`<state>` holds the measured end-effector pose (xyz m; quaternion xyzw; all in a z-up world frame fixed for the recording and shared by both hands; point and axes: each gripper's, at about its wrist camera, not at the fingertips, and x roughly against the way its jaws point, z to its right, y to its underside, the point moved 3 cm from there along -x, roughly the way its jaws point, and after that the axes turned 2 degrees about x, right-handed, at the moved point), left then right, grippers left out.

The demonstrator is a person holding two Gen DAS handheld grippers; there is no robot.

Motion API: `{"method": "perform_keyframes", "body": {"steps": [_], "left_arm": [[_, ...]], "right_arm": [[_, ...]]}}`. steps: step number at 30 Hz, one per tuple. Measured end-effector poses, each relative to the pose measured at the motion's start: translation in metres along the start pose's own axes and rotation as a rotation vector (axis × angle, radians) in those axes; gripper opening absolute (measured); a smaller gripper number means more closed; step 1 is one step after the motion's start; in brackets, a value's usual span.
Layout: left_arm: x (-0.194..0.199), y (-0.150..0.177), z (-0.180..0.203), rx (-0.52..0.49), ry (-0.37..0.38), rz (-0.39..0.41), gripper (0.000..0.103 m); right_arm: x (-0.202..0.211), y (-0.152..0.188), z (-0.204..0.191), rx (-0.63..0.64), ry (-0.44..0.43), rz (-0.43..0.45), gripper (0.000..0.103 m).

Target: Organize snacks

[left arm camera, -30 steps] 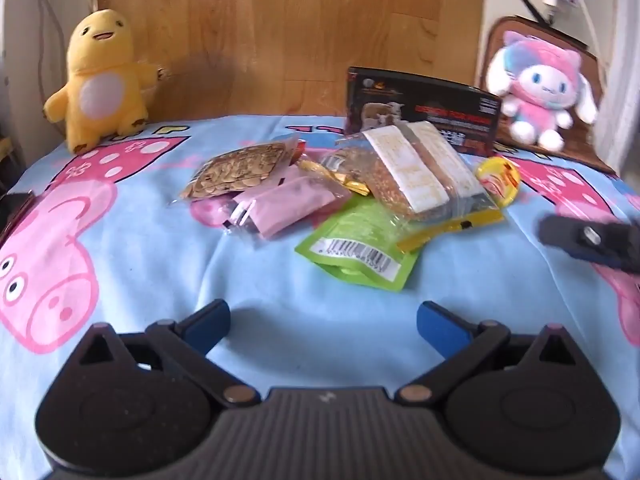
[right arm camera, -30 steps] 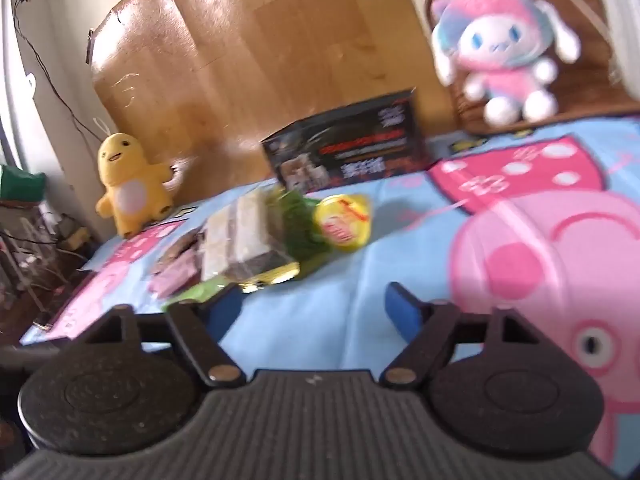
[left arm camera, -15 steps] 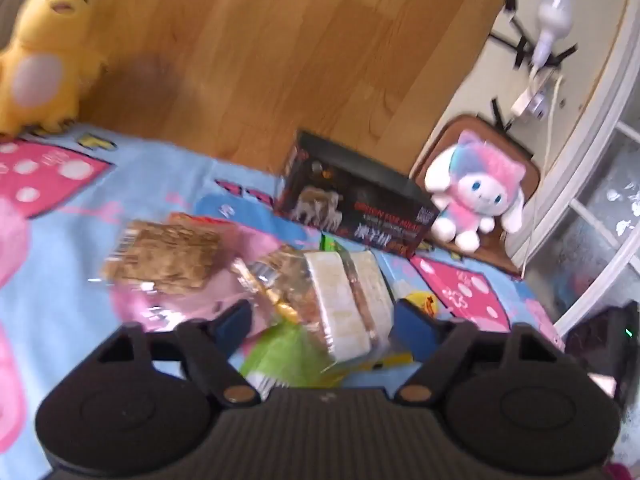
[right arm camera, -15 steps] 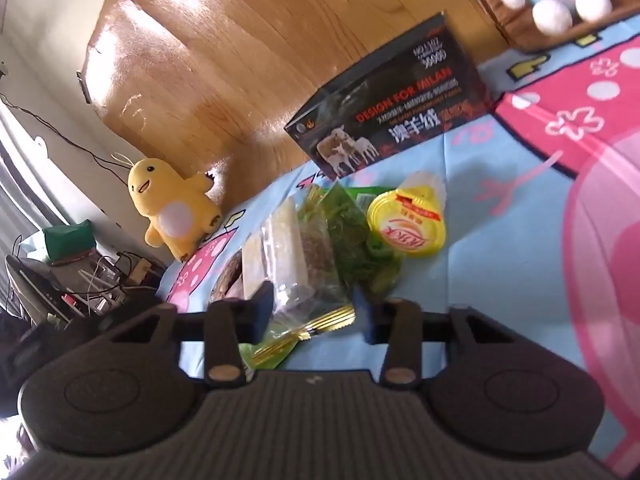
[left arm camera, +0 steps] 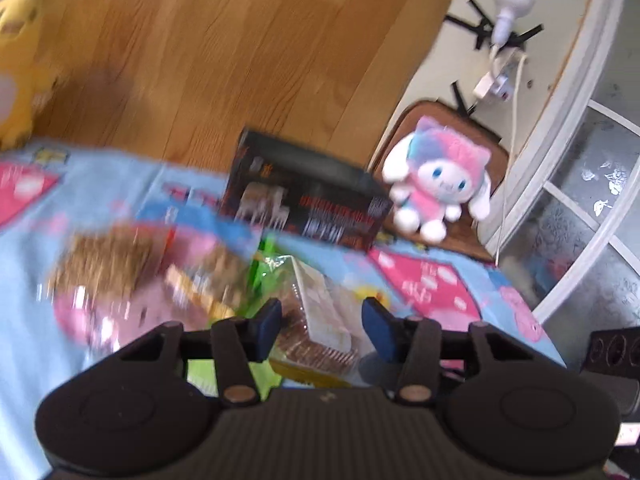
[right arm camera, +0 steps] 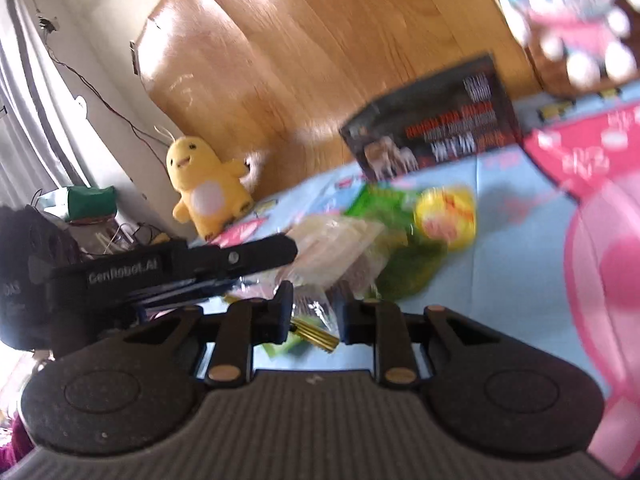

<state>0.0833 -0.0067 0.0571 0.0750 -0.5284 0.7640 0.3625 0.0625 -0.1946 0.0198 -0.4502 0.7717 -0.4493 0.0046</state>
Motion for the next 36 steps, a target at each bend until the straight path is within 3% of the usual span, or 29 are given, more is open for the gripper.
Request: {"method": "perform_keyframes", "body": {"steps": [4, 8, 13, 14, 15, 17, 21, 23, 26, 29, 33, 35, 36], "left_arm": [[-0.019, -0.034, 0.01, -0.008, 0.038, 0.003, 0.044], [-0.039, -0.065, 0.032, -0.113, 0.041, 0.072, 0.044], [-0.079, -0.11, 0.044, -0.153, 0.068, 0.135, 0.044], [-0.089, -0.116, 0.043, -0.154, 0.077, 0.13, 0.044], [-0.102, -0.121, 0.043, -0.144, 0.111, 0.104, 0.044], [-0.125, -0.124, 0.04, -0.112, 0.121, 0.069, 0.044], [-0.15, -0.125, 0.031, -0.092, 0.045, 0.055, 0.044], [-0.142, -0.124, 0.018, -0.055, 0.066, 0.049, 0.046], [-0.119, -0.117, 0.0, -0.091, 0.039, 0.075, 0.056], [-0.117, -0.101, -0.015, -0.114, -0.015, -0.01, 0.065], [-0.128, -0.079, -0.036, -0.01, -0.024, -0.134, 0.069], [-0.139, -0.073, -0.043, 0.028, -0.048, -0.164, 0.067], [-0.146, -0.07, -0.044, 0.049, -0.042, -0.191, 0.061]], "right_arm": [[-0.007, -0.023, 0.015, -0.02, 0.006, 0.049, 0.025], [-0.018, -0.053, 0.027, 0.014, 0.035, 0.12, 0.025], [-0.043, -0.087, 0.048, 0.057, 0.079, 0.188, 0.025], [-0.046, -0.09, 0.05, 0.061, 0.079, 0.197, 0.024], [-0.052, -0.095, 0.055, 0.065, 0.059, 0.208, 0.013], [-0.065, -0.104, 0.059, 0.087, 0.11, 0.23, 0.012], [-0.08, -0.109, 0.066, 0.127, 0.197, 0.24, 0.013], [-0.066, -0.105, 0.073, 0.089, 0.157, 0.246, 0.015], [-0.035, -0.086, 0.086, 0.058, 0.143, 0.246, 0.016], [-0.035, -0.073, 0.104, -0.03, 0.108, 0.138, 0.024], [-0.05, -0.055, 0.119, -0.165, 0.027, 0.006, 0.038], [-0.063, -0.051, 0.121, -0.207, 0.006, -0.064, 0.038], [-0.068, -0.047, 0.123, -0.24, -0.021, -0.095, 0.038]]}}
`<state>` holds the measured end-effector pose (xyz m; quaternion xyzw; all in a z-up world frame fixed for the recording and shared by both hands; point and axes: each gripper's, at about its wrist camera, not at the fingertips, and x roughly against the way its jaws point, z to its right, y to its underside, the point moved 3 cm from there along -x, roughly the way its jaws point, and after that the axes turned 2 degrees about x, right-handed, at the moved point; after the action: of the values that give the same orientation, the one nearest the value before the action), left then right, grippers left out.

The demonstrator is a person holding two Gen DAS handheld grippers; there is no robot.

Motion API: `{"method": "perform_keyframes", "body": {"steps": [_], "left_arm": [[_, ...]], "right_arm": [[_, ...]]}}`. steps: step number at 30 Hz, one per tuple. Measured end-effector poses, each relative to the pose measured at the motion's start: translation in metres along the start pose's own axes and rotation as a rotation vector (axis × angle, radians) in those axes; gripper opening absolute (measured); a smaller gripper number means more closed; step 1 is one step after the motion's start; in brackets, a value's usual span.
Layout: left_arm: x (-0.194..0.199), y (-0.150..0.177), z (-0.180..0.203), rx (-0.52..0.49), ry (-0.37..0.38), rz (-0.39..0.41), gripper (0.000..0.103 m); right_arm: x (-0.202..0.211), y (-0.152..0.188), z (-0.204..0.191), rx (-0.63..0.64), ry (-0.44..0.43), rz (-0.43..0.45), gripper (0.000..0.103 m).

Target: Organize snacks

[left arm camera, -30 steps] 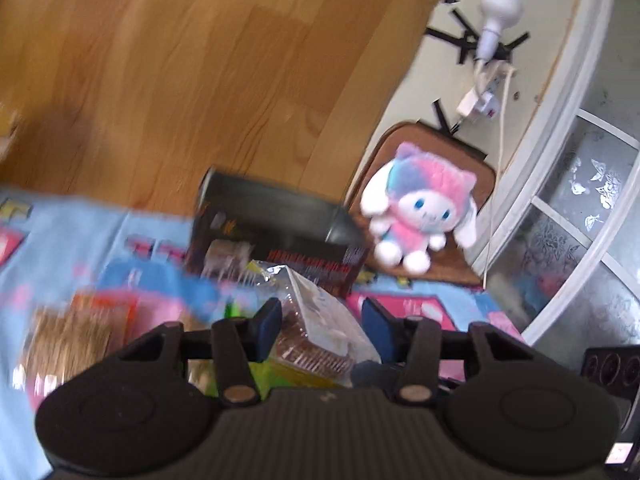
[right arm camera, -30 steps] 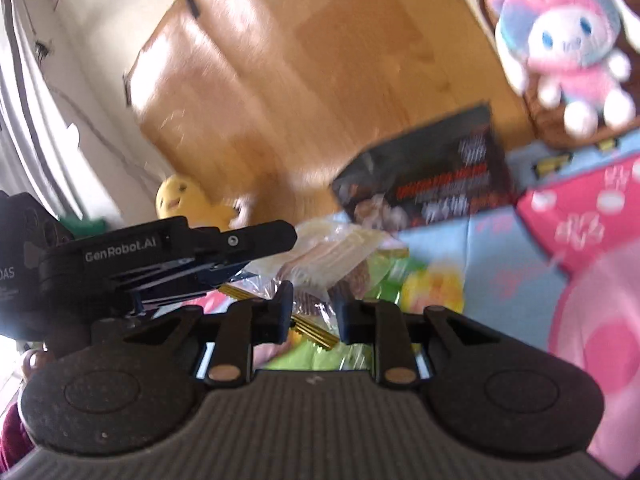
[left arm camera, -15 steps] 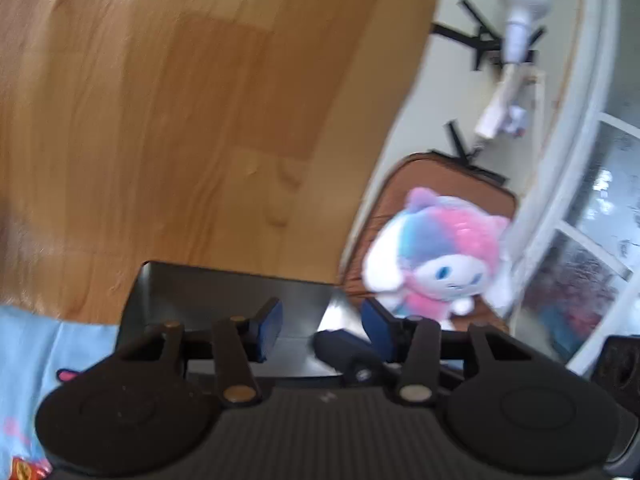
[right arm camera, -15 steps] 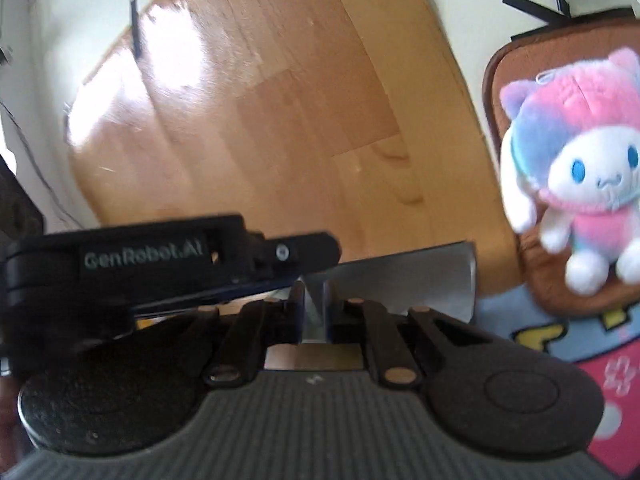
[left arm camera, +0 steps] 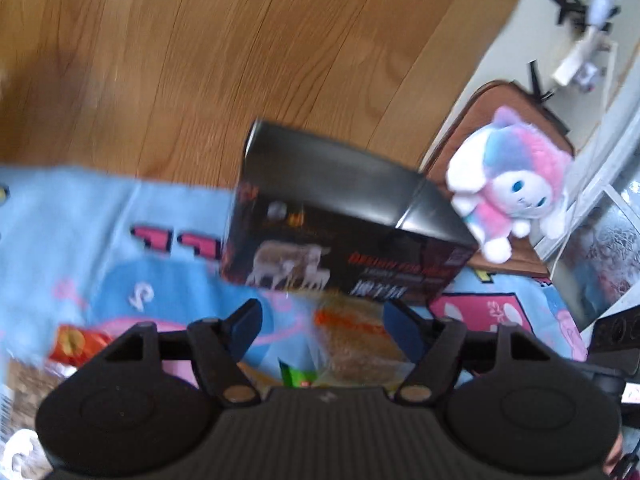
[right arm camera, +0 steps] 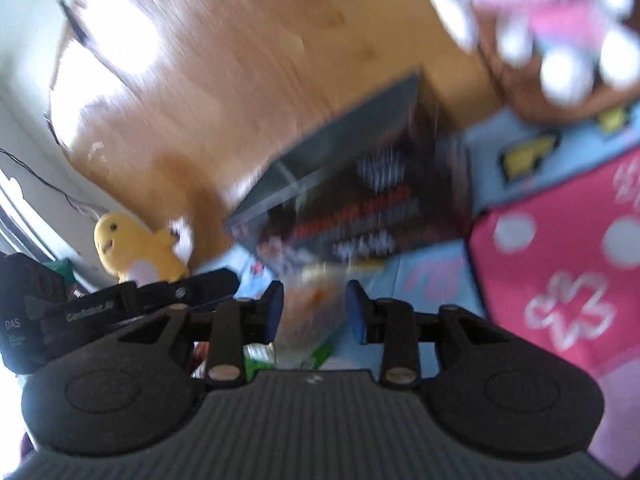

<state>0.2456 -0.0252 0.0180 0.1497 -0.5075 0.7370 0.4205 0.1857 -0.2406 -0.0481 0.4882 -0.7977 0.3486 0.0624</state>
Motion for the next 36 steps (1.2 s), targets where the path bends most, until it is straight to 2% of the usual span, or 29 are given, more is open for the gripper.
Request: {"method": "perform_keyframes", "body": {"steps": [1, 2, 5, 7, 9, 12, 15, 19, 22, 23, 24, 27, 30, 32, 33, 36], "left_arm": [[-0.008, 0.005, -0.002, 0.022, 0.02, -0.04, 0.045], [-0.013, 0.009, -0.003, 0.051, 0.054, -0.067, 0.04], [0.001, 0.015, 0.002, 0.073, 0.062, -0.016, 0.039], [0.023, 0.016, 0.015, 0.03, 0.057, 0.064, 0.038], [0.041, 0.008, 0.031, -0.038, 0.051, 0.159, 0.038], [0.046, -0.02, 0.05, -0.096, 0.046, 0.266, 0.04], [0.021, -0.051, 0.06, -0.111, 0.051, 0.317, 0.043], [-0.026, -0.073, 0.056, -0.069, 0.075, 0.273, 0.045], [-0.048, -0.069, 0.054, -0.086, -0.01, 0.259, 0.047], [-0.051, -0.067, 0.052, -0.084, -0.034, 0.253, 0.048], [-0.051, -0.064, 0.048, -0.072, -0.045, 0.245, 0.048], [-0.031, -0.053, 0.038, -0.041, -0.007, 0.232, 0.048], [-0.002, -0.034, 0.039, -0.092, -0.001, 0.225, 0.049], [0.013, -0.016, 0.045, -0.132, 0.015, 0.188, 0.052], [0.017, -0.006, 0.047, -0.145, 0.033, 0.161, 0.052], [0.03, 0.023, 0.05, -0.152, 0.075, 0.122, 0.052]], "right_arm": [[-0.003, 0.003, 0.002, -0.021, -0.014, -0.024, 0.038], [-0.006, 0.003, 0.002, -0.027, -0.011, -0.036, 0.037], [0.002, 0.002, -0.009, 0.002, -0.02, -0.025, 0.034], [0.008, -0.004, -0.023, 0.03, -0.053, 0.013, 0.033], [0.022, -0.006, -0.046, 0.135, -0.06, 0.1, 0.033], [0.022, -0.023, -0.074, 0.279, -0.005, 0.222, 0.033], [0.011, -0.043, -0.074, 0.348, 0.062, 0.318, 0.033], [-0.011, -0.056, -0.047, 0.334, 0.161, 0.374, 0.034], [-0.011, -0.053, -0.034, 0.347, 0.235, 0.392, 0.043], [-0.006, -0.052, -0.032, 0.347, 0.246, 0.405, 0.048], [0.0, -0.053, -0.03, 0.338, 0.253, 0.422, 0.048], [0.023, -0.055, -0.029, 0.3, 0.207, 0.442, 0.048], [0.048, -0.047, -0.029, 0.264, 0.157, 0.393, 0.048], [0.064, -0.031, -0.025, 0.212, 0.118, 0.334, 0.048], [0.058, -0.026, -0.024, 0.197, 0.111, 0.305, 0.048], [0.082, 0.022, -0.02, 0.16, 0.123, 0.232, 0.048]]}}
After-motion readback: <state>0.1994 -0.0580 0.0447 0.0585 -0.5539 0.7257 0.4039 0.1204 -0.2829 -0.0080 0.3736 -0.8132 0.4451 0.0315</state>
